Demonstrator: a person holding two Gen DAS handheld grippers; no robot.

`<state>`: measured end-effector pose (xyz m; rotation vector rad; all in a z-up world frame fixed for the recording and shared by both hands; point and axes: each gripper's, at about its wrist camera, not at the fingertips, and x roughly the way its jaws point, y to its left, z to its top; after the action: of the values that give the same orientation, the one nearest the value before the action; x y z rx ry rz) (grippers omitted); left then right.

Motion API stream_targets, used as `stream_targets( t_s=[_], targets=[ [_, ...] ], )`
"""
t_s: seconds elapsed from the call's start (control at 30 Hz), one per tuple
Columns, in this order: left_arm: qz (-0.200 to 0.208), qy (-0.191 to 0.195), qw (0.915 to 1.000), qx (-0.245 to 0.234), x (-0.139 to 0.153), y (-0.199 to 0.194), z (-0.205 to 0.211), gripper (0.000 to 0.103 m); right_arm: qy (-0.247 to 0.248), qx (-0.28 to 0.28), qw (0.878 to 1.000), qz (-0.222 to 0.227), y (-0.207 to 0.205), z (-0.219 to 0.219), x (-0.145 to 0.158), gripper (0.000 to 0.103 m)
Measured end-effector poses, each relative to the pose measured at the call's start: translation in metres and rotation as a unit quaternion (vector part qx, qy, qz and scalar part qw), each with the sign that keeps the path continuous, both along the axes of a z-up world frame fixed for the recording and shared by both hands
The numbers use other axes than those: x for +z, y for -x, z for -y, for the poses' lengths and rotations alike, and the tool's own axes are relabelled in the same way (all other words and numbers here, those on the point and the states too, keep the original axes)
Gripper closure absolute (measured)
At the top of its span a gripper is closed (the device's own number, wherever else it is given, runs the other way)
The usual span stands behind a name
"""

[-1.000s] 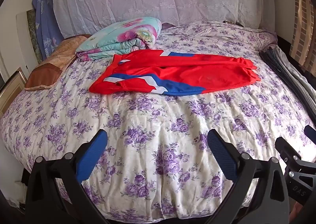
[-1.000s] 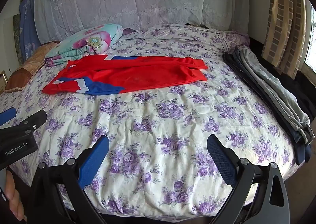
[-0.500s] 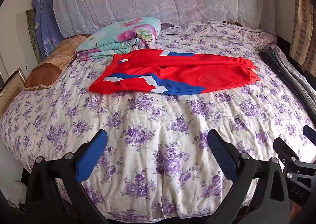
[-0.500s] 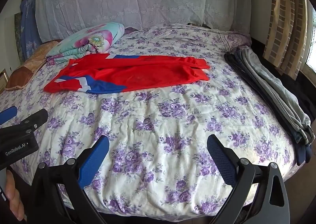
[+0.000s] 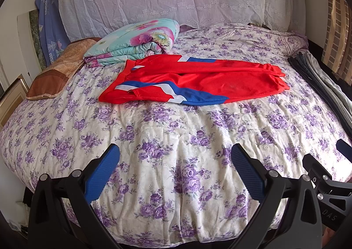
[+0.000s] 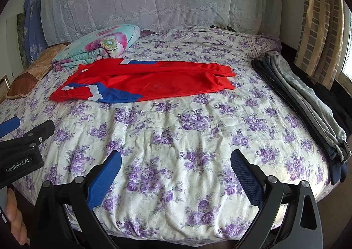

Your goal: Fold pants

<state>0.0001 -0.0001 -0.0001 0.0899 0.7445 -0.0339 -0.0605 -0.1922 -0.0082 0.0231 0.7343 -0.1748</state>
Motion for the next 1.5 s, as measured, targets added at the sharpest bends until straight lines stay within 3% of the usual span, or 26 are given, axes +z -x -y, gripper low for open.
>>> stream_targets(
  t_s=[1.5],
  targets=[
    [-0.001, 0.001, 1.0, 0.001, 0.0001, -0.0001, 0.0003, 0.005, 0.0, 0.0, 1.0, -0.002, 0.004, -0.0015, -0.0003, 0.003]
  ],
)
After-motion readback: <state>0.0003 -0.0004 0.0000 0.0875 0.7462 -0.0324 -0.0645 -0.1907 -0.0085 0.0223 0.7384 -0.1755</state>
